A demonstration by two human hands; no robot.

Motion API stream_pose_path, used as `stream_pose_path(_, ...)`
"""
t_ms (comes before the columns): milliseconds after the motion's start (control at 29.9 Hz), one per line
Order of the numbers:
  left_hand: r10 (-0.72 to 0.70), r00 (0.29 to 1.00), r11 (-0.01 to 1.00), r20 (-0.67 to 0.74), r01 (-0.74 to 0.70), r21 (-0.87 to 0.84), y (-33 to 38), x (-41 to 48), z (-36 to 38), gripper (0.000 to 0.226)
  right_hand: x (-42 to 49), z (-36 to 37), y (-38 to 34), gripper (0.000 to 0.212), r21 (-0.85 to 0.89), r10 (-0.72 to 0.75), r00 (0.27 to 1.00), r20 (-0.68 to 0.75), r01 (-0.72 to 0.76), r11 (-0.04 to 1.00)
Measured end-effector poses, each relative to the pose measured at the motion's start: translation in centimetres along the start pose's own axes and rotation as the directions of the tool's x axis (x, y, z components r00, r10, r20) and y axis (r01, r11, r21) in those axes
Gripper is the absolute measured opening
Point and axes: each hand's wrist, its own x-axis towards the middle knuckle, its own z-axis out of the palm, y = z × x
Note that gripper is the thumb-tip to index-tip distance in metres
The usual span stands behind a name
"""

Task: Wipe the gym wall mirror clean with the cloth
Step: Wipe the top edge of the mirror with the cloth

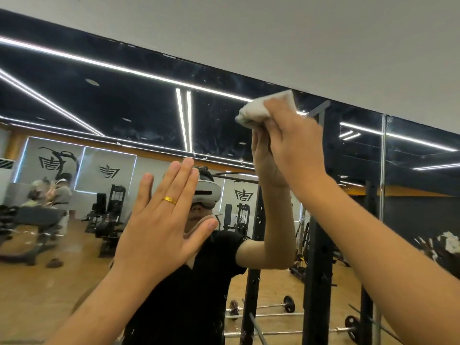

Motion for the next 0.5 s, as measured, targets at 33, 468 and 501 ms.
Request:
stream_pose_path(33, 0.001, 1.0, 1.0, 0.003, -0.001, 0.001, 0.0, 0.0, 0.0, 0.085, -1.6, 0.2, -0.3, 0.029, 0.001, -0.031, 0.999, 0.019, 0.031, 1.0)
stream_pose_path(468, 0.011, 1.0, 1.0, -0.012, -0.011, -0.005, -0.2, -0.1, 0.3, 0.084, 3.3, -0.3, 1.4, 0.04, -0.029, -0.04, 0.999, -0.013, 0.04, 0.999)
stream_pose_path(501, 0.011, 1.0, 1.0, -0.011, -0.011, -0.004, -0.2, -0.1, 0.3, 0.084, 3.5, -0.3, 1.6, 0.04, -0.013, -0.013, 1.0, -0.019, 0.012, 1.0)
